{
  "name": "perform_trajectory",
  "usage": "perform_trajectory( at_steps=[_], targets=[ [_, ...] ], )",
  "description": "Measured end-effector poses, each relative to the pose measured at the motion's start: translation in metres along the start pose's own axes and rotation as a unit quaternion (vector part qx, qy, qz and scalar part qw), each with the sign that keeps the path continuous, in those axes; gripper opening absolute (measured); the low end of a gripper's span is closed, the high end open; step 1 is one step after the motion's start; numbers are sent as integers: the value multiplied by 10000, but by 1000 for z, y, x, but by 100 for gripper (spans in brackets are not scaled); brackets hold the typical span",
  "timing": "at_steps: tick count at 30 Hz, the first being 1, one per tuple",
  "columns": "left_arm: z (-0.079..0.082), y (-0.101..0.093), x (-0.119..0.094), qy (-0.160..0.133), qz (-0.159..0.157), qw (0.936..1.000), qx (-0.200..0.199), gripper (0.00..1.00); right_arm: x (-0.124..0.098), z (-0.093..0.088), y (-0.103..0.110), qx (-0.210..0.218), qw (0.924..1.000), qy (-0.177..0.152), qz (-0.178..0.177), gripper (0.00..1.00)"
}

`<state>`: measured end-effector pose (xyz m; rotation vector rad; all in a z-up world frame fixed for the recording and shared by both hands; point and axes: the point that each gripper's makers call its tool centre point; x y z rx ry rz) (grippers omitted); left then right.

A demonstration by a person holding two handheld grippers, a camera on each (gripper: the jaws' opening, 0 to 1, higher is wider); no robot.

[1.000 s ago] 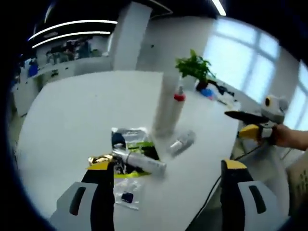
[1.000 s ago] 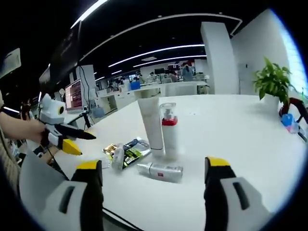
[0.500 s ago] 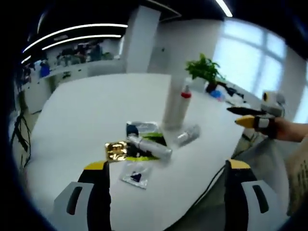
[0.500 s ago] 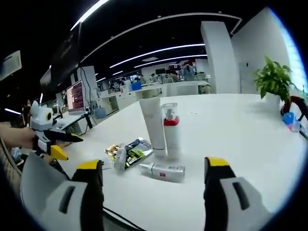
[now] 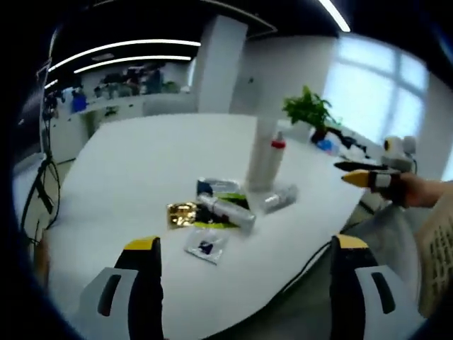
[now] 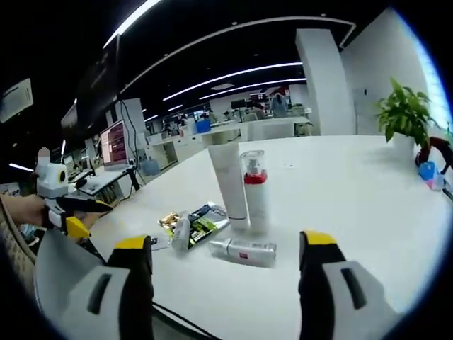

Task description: Arrange the skincare products in the storage area until every visible bottle or jar stands upright without overlapping.

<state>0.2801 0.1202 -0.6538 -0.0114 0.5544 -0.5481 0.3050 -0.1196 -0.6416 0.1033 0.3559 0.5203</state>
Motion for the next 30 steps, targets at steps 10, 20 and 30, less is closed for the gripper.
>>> perform_trajectory(
  at_steps=[10, 20, 30],
  targets=[
    [-2, -3, 1, 69, 9, 10000, -49, 97, 0, 0, 0, 10, 10000, -1, 23, 85],
    [4, -3, -3, -119, 63, 9999, 51, 97, 3, -5, 2, 23, 9997, 220, 93, 83],
    [2, -7, -3, -134, -59, 9998, 158, 97, 12, -29, -1, -355, 9941, 963, 352, 79]
  ],
)
Point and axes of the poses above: the point that each gripper's makers call its tool centre point, and the gripper's own axes: x roughly forward along the fingers, y roughly to its left, z roughly out of its top, and after that the axes turned 5 degrees about z, right-handed
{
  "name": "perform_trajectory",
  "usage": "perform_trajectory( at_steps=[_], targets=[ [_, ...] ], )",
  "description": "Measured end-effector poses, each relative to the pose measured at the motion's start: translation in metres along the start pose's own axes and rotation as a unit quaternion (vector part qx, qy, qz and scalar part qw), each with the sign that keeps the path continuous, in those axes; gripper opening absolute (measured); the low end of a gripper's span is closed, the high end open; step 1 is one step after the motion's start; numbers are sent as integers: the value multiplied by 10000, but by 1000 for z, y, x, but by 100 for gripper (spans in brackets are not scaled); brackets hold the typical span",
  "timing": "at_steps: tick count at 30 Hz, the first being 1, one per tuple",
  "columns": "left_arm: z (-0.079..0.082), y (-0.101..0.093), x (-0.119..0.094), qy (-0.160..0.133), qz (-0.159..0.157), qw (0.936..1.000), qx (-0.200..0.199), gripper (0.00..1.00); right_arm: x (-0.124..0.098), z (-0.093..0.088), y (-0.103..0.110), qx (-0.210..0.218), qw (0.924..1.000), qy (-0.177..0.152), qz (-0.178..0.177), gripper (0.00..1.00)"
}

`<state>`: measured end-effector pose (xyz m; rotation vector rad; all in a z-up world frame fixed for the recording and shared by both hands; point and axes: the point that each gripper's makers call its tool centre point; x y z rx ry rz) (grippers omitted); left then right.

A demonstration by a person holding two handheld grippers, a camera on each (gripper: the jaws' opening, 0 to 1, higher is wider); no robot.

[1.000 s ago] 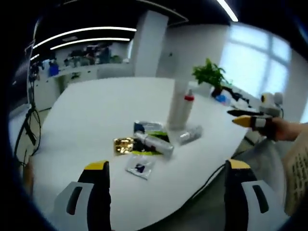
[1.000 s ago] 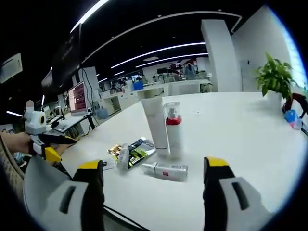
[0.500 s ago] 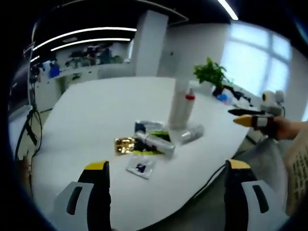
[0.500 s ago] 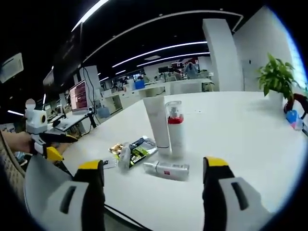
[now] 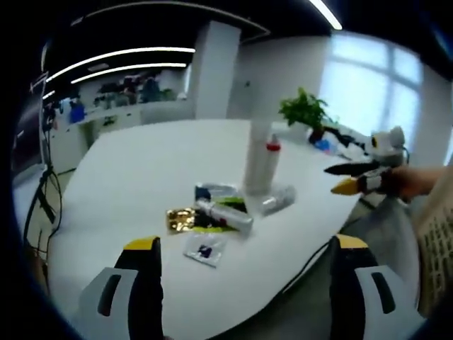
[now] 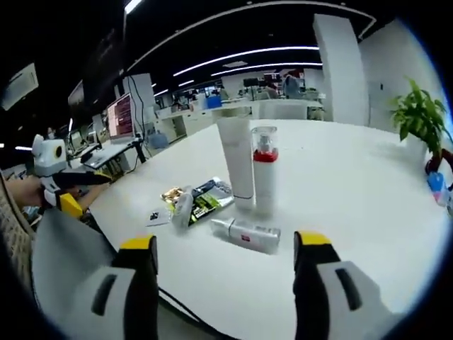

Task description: Arrange the skincare products in the storage area until every visible bottle or jar stands upright without overlapping.

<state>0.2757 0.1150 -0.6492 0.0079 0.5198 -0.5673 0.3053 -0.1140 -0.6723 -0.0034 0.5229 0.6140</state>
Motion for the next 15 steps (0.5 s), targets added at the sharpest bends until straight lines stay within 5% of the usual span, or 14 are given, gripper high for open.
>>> perform_trajectory(
  at_steps=[8, 15],
  targets=[
    [1, 1, 0, -90, -152, 9998, -93, 97, 11, -10, -9, -546, 9970, 513, 193, 76],
    [1, 1, 0, -90, -173, 9997, -126, 97, 29, -6, -21, -1427, 9831, 1048, 470, 69]
  ],
)
Point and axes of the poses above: the point that each gripper's makers call its tool centre point, and the gripper's own axes: x roughly forward along the fingers, y roughly to its left, z roughly out of its top, and after that the axes turned 5 degrees about z, right-handed
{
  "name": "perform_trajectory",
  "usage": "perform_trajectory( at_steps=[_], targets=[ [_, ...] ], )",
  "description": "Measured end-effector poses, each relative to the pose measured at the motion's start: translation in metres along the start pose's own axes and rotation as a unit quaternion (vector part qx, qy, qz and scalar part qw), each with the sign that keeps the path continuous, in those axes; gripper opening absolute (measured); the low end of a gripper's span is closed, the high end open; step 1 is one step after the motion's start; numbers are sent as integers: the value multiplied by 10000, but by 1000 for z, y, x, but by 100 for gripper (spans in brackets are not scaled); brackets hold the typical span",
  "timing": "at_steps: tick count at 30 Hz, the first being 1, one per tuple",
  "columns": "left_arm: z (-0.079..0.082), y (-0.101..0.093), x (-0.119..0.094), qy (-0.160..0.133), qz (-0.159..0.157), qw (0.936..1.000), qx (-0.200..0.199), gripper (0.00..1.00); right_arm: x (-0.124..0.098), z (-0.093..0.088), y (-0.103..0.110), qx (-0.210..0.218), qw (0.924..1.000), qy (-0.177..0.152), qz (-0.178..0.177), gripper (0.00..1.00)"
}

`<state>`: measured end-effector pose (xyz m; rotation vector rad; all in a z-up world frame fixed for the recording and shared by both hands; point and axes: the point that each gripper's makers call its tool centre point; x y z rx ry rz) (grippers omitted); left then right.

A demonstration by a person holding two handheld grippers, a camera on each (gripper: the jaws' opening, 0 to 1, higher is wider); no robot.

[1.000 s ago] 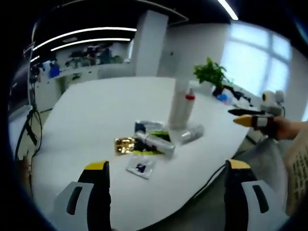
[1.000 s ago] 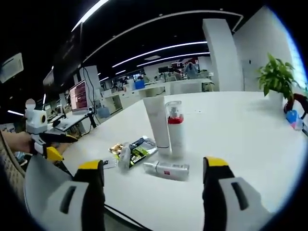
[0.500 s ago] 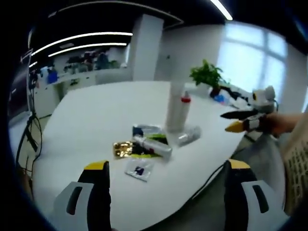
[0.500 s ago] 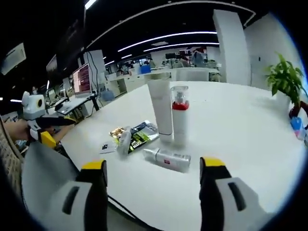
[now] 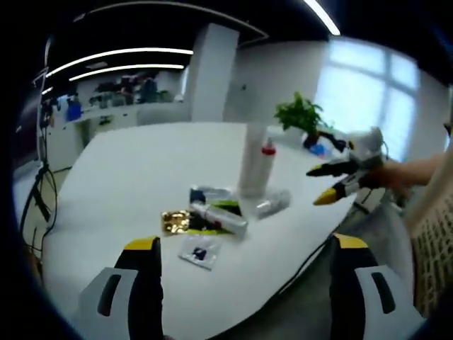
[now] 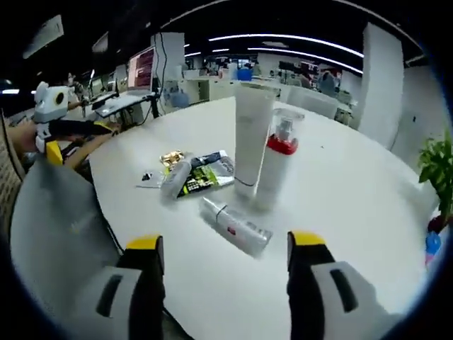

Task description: Arrange the skincare products in the storage area until every visible bottle or jar stands upright without overlapping.

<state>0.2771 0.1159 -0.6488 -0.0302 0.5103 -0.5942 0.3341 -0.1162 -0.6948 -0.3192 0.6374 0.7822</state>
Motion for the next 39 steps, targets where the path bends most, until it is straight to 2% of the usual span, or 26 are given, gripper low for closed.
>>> perform_trajectory(
  at_steps=[3, 9, 15, 17, 27, 30, 32, 39],
  targets=[
    [0, 0, 0, -8, -13, 10000, -8, 97, 8, -2, -2, -229, 9993, 227, 177, 62],
    [-2, -1, 0, 31, -34, 10000, 26, 97, 23, -7, -3, -886, 9923, 672, 539, 60],
    [-7, -5, 1, 147, -128, 9998, 104, 97, 41, -11, -4, -1765, 9726, 1196, 928, 57],
    [-8, -5, 2, 180, -135, 9997, 113, 97, 46, -11, -3, -1902, 9682, 1262, 1022, 56],
    [-9, -6, 3, 216, -164, 9996, 41, 95, 68, -15, -14, -2206, 9537, 1570, 1308, 45],
    [-11, -6, 4, 261, -162, 9995, 58, 95, 76, -20, -15, -2277, 9478, 1702, 1442, 41],
    [-11, -5, 4, 277, -161, 9995, 19, 95, 82, -23, -14, -2404, 9412, 1809, 1538, 40],
    [-8, -1, 4, 196, -129, 9995, -202, 94, 94, -30, -10, -2617, 9279, 2022, 1720, 34]
  ],
)
Point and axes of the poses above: the point that each gripper's makers call its tool centre point, and the gripper's own axes: x roughly forward along the fingers, y roughly to its left, z roughly out of its top, and after that the axes turned 5 degrees about z, right-handed
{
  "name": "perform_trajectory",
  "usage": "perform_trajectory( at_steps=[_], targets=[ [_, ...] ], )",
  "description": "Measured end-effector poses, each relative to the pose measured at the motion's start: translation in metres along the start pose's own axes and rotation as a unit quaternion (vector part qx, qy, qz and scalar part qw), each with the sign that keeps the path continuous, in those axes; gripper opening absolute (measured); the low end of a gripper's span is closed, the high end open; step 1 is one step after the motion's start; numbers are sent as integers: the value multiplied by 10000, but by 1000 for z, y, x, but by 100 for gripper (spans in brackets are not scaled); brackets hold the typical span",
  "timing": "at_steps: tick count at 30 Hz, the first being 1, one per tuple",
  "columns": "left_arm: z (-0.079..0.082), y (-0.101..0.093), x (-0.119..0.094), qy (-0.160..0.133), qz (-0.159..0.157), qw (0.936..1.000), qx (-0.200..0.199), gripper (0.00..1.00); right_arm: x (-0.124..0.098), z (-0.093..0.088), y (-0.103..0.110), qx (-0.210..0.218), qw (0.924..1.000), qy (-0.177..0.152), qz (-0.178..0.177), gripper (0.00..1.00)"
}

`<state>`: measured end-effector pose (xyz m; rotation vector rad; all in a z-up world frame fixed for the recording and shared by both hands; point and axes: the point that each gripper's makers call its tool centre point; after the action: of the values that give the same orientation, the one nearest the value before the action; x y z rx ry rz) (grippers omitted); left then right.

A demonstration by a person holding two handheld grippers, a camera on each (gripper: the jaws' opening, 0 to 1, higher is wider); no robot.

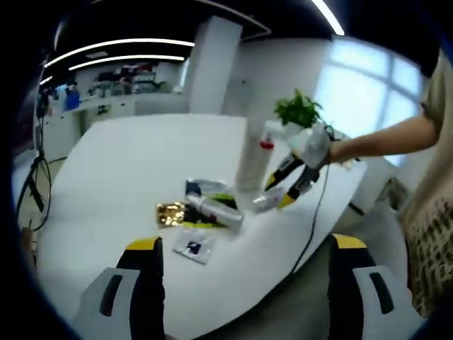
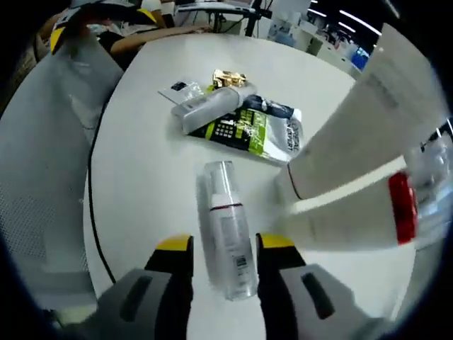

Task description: Arrange the skincare products in the storage area until every visible bottle or jar stands upright without overlapping.

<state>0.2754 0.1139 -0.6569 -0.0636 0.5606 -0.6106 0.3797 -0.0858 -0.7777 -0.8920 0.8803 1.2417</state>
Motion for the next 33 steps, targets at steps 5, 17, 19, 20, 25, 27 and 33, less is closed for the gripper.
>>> perform_trajectory(
  at_steps=[5, 17, 19, 20, 25, 27, 33],
  targets=[
    [-2, -1, 1, 61, 2, 9999, 81, 94, 2, 1, 2, -53, 9998, 82, 163, 22],
    [-3, -3, 2, 89, -43, 9999, 88, 93, 2, 2, 1, 50, 9998, -6, 176, 20],
    [-3, -2, 3, 86, -51, 9999, 40, 92, 2, 3, 1, 77, 9999, -48, 109, 20],
    [-2, -2, 3, 72, -66, 10000, -5, 92, 1, 3, 1, 120, 9999, -78, 72, 20],
    [2, 0, 3, 15, -91, 9998, -195, 91, -1, 4, 6, 588, 9975, -401, -13, 19],
    [1, -1, 3, 28, -110, 9997, -215, 90, -4, 7, 8, 851, 9944, -632, -51, 19],
    [0, -4, 5, 82, -142, 9997, -171, 89, -15, 13, 14, 1415, 9828, -1168, -188, 19]
  ],
)
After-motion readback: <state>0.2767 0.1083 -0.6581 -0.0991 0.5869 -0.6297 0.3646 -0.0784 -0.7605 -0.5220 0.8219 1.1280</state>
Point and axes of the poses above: the point that each gripper's makers call its tool centre point, and the gripper's own axes: x roughly forward along the fingers, y roughly to its left, z roughly out of its top, and after that the axes turned 5 degrees about z, right-handed
